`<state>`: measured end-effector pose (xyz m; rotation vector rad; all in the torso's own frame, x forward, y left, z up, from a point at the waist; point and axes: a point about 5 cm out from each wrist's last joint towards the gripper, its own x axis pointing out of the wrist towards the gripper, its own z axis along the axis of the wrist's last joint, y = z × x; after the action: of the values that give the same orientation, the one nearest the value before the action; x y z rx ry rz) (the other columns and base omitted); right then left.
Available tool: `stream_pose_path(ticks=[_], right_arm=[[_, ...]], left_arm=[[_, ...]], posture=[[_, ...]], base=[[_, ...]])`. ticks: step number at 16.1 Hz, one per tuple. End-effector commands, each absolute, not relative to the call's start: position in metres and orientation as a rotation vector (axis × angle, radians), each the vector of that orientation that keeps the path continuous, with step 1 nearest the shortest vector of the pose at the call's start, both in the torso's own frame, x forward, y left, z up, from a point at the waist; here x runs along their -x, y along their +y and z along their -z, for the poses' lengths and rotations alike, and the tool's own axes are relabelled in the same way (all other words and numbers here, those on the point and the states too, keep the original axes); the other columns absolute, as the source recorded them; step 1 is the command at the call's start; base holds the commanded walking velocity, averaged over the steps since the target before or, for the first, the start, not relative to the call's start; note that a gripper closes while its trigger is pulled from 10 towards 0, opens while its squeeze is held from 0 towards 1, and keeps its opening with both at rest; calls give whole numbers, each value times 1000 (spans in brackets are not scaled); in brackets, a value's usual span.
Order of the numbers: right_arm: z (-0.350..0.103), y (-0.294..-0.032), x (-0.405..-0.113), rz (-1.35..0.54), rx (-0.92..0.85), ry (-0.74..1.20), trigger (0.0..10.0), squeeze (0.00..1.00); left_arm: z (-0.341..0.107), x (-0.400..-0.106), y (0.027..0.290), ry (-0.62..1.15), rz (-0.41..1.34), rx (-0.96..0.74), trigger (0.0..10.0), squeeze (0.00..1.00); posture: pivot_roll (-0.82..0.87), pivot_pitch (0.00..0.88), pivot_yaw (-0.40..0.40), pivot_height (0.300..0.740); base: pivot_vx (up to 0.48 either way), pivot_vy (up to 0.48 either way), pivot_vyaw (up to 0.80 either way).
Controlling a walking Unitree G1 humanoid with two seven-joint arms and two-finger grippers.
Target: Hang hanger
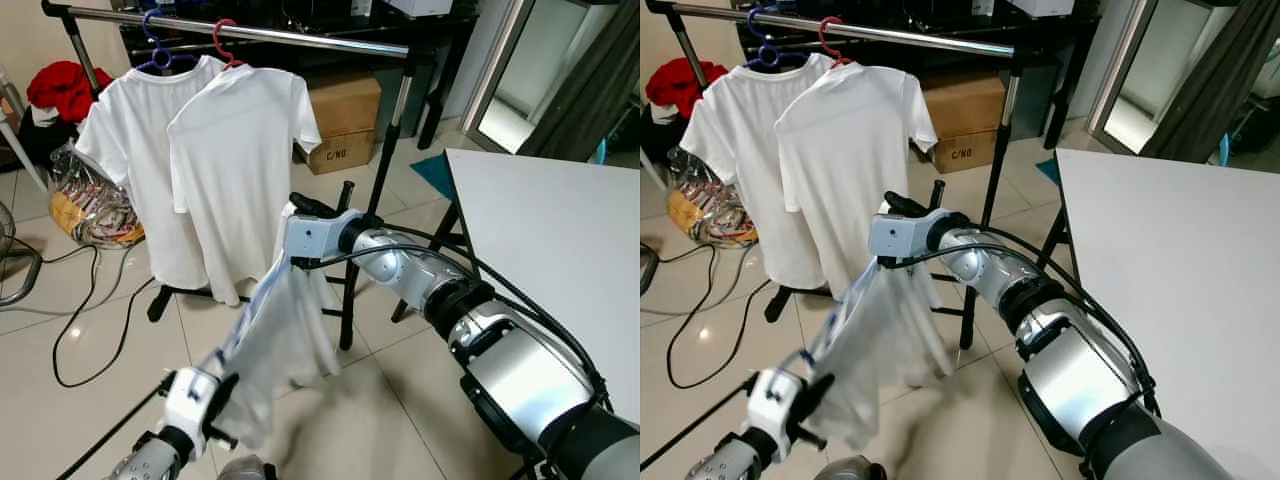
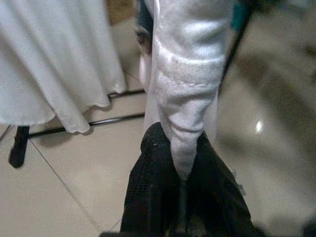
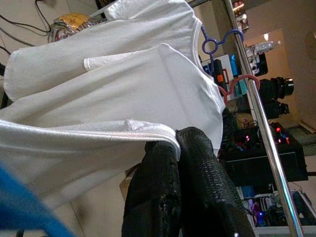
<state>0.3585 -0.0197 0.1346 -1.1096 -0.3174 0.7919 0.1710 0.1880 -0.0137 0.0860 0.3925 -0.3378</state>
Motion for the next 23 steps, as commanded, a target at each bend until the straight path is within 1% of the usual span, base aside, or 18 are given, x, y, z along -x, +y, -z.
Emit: stream_pose_path(ticks=[1,3,6,7,8,10,11,12,14,16,17,19,22,23], right_arm=[[-124,-10,-350,-865,1128,-303,0,0],[-124,-12,-351,-859,1130,-294,0,0],[-124,-12,-352,-858,1134,-290,0,0],[-122,-12,-351,-859,1141,-281,0,0],[-121,-12,-351,-860,1143,-275,0,0],[-120,-14,-352,-855,1148,-258,0,0],[-116,-17,-353,-855,1079,-186,0,0],[-115,-18,-353,-855,1052,-162,0,0],[-114,-22,-355,-840,967,-105,0,0],[-117,-16,-356,-868,604,44,0,0],[-118,-15,-356,-888,568,60,0,0],[-120,-12,-353,-924,595,26,0,0],[-121,-14,-354,-915,639,-2,0,0],[-124,-15,-355,-904,722,-49,0,0]], left_arm=[[-7,-192,176,245,364,-58,10000,0],[-5,-190,172,248,377,-48,10000,0],[-4,-191,170,254,418,-93,10000,0],[2,-189,169,281,448,-165,10000,0],[3,-188,169,287,452,-175,10000,0],[8,-185,170,286,359,-49,10000,0],[8,-184,171,289,360,-84,10000,0],[9,-184,171,290,365,-101,10000,0],[12,-182,166,297,455,-226,10000,0],[9,-187,163,281,502,-314,10000,0],[7,-190,163,267,501,-324,10000,0],[4,-192,164,251,504,-347,10000,0],[6,-190,165,253,509,-370,10000,0],[7,-188,164,254,517,-383,10000,0]], posture=[[169,0,-35,740],[168,0,-35,740],[169,0,-37,740],[170,0,-36,740],[170,0,-36,740],[169,0,-32,740],[169,0,-32,740],[169,0,-32,740],[174,0,-39,740],[171,0,-41,740],[168,0,-40,740],[168,0,-40,740],[170,0,-36,740],[171,0,-35,740]], base=[[0,0,0],[0,0,0],[0,0,0],[0,0,0],[0,0,0],[0,0,0],[0,0,0],[0,0,0],[0,0,0],[0,0,0],[0,0,0],[0,0,0],[0,0,0],[0,0,0]])
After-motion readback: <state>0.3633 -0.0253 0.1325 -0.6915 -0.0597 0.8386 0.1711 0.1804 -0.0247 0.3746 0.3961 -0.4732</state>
